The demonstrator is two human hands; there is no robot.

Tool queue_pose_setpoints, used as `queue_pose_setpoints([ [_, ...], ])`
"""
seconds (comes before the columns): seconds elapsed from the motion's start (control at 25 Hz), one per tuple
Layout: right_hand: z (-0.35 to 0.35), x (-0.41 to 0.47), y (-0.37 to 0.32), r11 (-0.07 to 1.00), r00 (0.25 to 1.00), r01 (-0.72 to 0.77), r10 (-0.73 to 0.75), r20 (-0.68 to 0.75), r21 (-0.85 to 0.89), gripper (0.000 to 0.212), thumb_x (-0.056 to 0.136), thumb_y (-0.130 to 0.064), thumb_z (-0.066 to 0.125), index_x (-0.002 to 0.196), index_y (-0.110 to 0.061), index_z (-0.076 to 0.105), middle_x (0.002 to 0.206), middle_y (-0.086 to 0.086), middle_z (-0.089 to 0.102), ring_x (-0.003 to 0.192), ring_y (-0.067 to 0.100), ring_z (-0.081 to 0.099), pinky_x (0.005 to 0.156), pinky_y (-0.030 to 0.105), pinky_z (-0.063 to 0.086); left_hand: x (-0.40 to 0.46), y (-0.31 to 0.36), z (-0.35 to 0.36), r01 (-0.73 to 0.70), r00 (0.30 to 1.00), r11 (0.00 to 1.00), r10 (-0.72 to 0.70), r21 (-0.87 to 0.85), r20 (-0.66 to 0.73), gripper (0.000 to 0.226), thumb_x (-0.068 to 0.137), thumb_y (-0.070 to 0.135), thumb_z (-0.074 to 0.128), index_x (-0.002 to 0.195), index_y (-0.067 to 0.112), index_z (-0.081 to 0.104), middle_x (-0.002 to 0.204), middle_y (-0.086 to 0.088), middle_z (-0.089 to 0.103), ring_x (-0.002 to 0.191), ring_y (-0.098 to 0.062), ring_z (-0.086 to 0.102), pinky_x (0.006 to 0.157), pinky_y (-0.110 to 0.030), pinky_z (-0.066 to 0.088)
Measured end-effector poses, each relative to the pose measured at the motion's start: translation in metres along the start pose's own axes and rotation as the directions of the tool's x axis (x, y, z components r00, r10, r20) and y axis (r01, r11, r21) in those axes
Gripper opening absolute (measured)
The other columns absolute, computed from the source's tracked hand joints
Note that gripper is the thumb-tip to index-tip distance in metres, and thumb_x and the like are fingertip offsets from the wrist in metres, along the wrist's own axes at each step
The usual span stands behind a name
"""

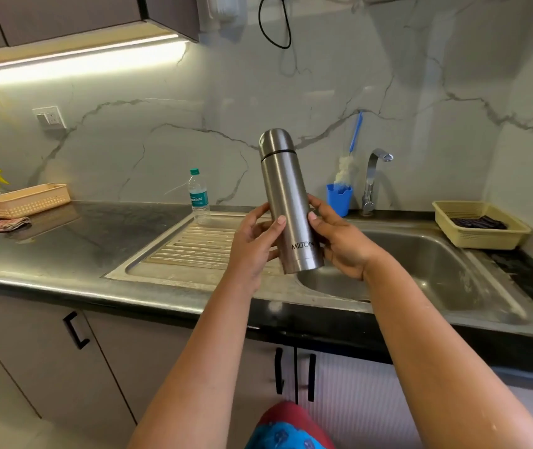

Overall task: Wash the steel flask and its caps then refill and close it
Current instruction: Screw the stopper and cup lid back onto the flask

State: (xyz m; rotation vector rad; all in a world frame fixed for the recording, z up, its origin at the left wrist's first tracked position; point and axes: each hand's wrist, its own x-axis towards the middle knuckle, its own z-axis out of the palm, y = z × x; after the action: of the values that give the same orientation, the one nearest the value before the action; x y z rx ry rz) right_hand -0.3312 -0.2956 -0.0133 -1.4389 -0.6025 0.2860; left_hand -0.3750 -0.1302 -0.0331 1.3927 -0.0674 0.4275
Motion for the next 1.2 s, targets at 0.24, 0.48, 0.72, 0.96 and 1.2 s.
queue_pose_setpoints([
  [0.24,0.004,-0.03,-0.002,0.988,0.994,-0.113,0.111,-0.019,-0.106,0.057,0.094,-0.041,0.055,0.145,-0.038,0.03,0.126,0.003,0.058,0.115,0.027,0.057,0.099,0.057,0.044,-0.037,0.005,-0.002,0.003,1.0,0.999,-0.003,0.035,0.002,0.051,0.09,0.03,0.07,0.138,0.03,0.053,0.11,-0.003,0.071,0.098,-0.012,0.071,0.071,-0.028,0.057],
  [0.48,0.009,-0.056,-0.001,0.995,0.995,-0.093,0.094,-0.029,0.047,0.043,0.098,-0.03,0.052,0.14,-0.031,0.043,0.122,0.008,0.061,0.111,0.029,0.06,0.093,0.052,0.051,-0.052,0.012,0.003,0.02,1.0,0.993,-0.02,0.117,-0.003,0.043,0.088,0.032,0.073,0.127,0.018,0.061,0.106,-0.001,0.072,0.098,-0.017,0.07,0.071,-0.029,0.055],
  [0.72,0.007,-0.043,0.006,0.997,0.996,-0.082,0.081,-0.035,-0.012,0.051,0.099,-0.03,0.05,0.146,-0.033,0.033,0.122,0.006,0.063,0.112,0.025,0.06,0.096,0.046,0.049,-0.036,0.012,0.0,0.014,0.997,0.981,-0.029,0.193,0.075,0.034,0.09,0.033,0.071,0.12,0.019,0.066,0.104,0.001,0.074,0.093,-0.015,0.071,0.076,-0.034,0.057],
  [0.96,0.003,0.023,0.001,0.993,0.999,-0.039,0.035,-0.04,-0.114,0.053,0.101,-0.028,0.045,0.148,-0.041,0.025,0.134,-0.004,0.053,0.121,0.017,0.052,0.093,0.035,0.046,0.044,0.011,-0.017,-0.028,0.989,0.962,-0.012,0.272,0.145,0.048,0.089,0.028,0.072,0.134,0.019,0.057,0.121,0.0,0.066,0.111,-0.018,0.065,0.095,-0.049,0.055],
  [1.2,-0.032,0.135,0.027,0.977,0.998,0.004,-0.016,-0.057,-0.212,0.064,0.099,-0.02,0.05,0.149,-0.046,0.018,0.126,-0.011,0.05,0.12,0.015,0.048,0.089,0.031,0.05,0.165,-0.027,-0.031,-0.057,0.971,0.946,-0.022,0.319,0.237,0.064,0.091,0.016,0.07,0.149,0.019,0.042,0.141,-0.002,0.055,0.123,-0.023,0.058,0.104,-0.048,0.049],
])
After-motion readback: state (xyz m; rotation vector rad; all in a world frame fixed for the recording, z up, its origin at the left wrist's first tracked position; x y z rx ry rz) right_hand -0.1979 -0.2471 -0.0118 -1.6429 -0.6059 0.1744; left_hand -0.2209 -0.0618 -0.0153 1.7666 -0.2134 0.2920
